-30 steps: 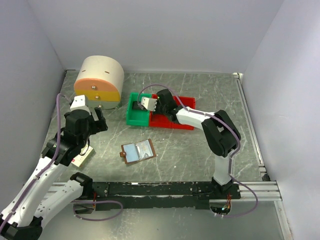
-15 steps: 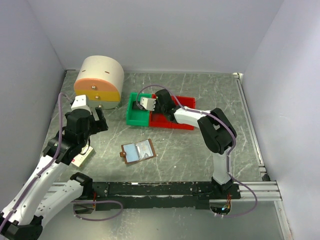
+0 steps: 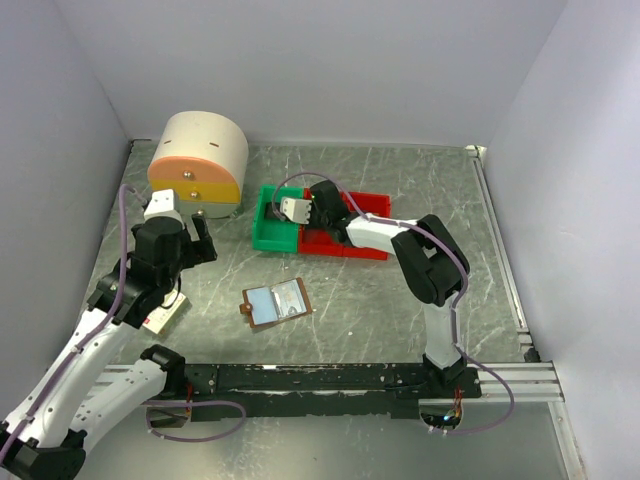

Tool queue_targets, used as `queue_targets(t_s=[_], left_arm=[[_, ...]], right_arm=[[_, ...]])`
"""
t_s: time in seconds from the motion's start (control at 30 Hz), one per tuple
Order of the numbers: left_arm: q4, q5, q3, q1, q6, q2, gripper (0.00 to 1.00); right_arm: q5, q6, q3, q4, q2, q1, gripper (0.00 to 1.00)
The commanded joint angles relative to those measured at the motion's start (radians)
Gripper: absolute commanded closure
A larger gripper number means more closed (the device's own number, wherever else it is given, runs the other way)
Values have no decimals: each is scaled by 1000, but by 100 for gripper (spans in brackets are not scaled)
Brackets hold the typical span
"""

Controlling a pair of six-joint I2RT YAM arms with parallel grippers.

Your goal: Take the credit cards out of the card holder

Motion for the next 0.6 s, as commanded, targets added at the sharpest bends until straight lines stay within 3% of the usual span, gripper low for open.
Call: queue_targets(t_s=[0.0, 0.1, 0.57], left_arm=[[-1, 10, -5, 8, 18, 4, 0], [-1, 13, -6, 7, 19, 10, 0], [-6, 12, -2, 7, 16, 15, 0]], right_arm=[[1, 3, 4, -4, -2, -9, 73], [-16, 18, 2, -12, -34, -11, 67], [-63, 75, -35, 5, -111, -21, 56]])
